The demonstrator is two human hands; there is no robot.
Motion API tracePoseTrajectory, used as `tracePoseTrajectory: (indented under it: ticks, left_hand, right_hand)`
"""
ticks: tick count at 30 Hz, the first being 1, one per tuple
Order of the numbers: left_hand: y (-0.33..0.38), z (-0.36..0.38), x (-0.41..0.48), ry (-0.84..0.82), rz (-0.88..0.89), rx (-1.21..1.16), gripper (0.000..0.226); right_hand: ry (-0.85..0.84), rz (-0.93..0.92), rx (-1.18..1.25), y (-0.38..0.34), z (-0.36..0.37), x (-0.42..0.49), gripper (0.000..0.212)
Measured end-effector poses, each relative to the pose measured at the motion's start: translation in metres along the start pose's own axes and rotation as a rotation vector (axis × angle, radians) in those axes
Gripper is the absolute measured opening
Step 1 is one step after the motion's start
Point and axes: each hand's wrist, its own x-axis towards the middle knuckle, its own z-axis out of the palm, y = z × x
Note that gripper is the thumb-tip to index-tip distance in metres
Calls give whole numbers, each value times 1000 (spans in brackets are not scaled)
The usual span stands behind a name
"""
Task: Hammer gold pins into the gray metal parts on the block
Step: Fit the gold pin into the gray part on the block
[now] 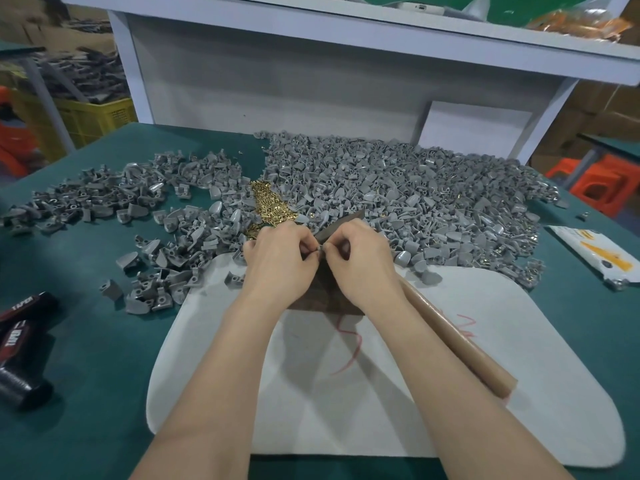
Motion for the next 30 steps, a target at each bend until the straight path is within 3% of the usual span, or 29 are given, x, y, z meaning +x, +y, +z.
tracePoseTrajectory:
  ticks: [6,9,13,18,22,26,30]
  left_hand:
    - [0,-1,-1,-13,-15,-17,14]
    - [0,-2,-1,-21,-28,-41,17]
    - [2,-3,-2,-25,-33,-45,17]
    - [4,-5,-3,-40,-26,-56,19]
    - [3,-5,-3,-45,-15,-51,14]
    - [1,-5,-2,-48,-12,-49,12]
    - [1,-4,-2,-47,-21,-49,12]
  right_hand:
    - [-33,66,74,3,-17,1,15]
    - [3,195,-49,20,-44,1,19]
    - [-167,322,-187,37,-57,-8,23]
    - [40,101,34,20,-41,-1,15]
    - [-85,-85,-11,3,-25,4,15]
    - [-198,-117,-108,-2,-18,11,15]
    - [-209,-121,-137,-2,-16,12,11]
